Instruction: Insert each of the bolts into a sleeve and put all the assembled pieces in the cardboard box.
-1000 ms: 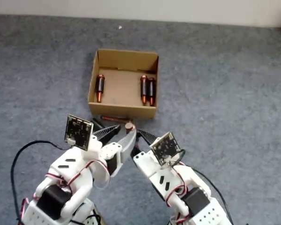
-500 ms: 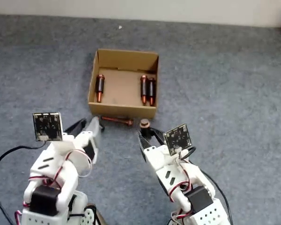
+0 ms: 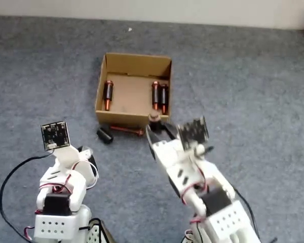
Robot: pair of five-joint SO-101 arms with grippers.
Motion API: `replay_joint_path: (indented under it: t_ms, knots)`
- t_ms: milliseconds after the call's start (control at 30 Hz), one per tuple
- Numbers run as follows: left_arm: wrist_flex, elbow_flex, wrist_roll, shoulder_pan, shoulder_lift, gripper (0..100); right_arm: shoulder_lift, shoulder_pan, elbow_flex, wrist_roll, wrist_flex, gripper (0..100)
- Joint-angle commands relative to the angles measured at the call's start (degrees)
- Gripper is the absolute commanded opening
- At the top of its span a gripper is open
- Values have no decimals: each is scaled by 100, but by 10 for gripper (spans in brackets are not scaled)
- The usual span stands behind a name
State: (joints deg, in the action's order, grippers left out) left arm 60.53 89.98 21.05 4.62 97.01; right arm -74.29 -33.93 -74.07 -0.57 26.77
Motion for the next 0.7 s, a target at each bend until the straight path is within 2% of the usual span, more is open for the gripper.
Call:
replay_joint_path:
  t_ms: [0,200,300,567,667]
  knots:
    - [-519,207,-26,48,57,7,1921,75,1332,-70,-875,5]
    - [-580,251,-26,48,57,7,4470,75,2352,-35,-2738,5]
    - [-580,242,-26,48,57,7,5560,84,2809,-35,-3336,9]
    - [-580,154,-26,215,57,7,7679,382,4198,-62,-3433,12]
    - [-580,4,-26,541,57,7,7952,391,4532,-62,-2976,68]
